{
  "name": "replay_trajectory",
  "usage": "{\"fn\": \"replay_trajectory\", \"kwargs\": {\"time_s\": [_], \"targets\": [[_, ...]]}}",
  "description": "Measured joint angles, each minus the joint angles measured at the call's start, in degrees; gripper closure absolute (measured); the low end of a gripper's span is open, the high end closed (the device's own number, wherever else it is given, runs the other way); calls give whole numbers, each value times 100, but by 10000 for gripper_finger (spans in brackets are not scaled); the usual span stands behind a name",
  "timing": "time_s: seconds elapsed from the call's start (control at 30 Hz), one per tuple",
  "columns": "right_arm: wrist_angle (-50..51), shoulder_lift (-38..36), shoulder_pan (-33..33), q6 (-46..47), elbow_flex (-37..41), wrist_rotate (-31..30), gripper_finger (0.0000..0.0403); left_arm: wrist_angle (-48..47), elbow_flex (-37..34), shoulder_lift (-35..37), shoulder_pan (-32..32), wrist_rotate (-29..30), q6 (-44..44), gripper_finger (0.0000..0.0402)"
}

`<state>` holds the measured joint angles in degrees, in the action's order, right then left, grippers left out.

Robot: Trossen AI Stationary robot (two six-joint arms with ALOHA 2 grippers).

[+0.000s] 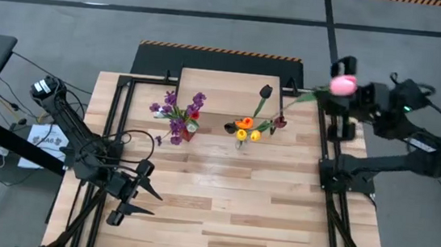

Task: Pick and place flowers into a vace then onto a shelf
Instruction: Put the pink flower into the white flower vase

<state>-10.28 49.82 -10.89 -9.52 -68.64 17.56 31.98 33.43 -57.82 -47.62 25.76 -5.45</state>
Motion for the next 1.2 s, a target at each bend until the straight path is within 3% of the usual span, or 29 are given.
{"fn": "replay_trajectory", "kwargs": {"time_s": [0.13,0.4,0.77,1.2], "targets": [[-434,451,-762,544,2,833,403,-14,0,0,0,4,-2,219],[-871,1204,-1734,1148,2,1278,403,-327,4,49,0,10,-209,219],[-802,1870,-1887,1269,2,1372,403,-478,4,61,0,52,-227,219],[-156,1828,-1874,1067,79,1349,403,-565,4,63,2,55,-229,219]]}}
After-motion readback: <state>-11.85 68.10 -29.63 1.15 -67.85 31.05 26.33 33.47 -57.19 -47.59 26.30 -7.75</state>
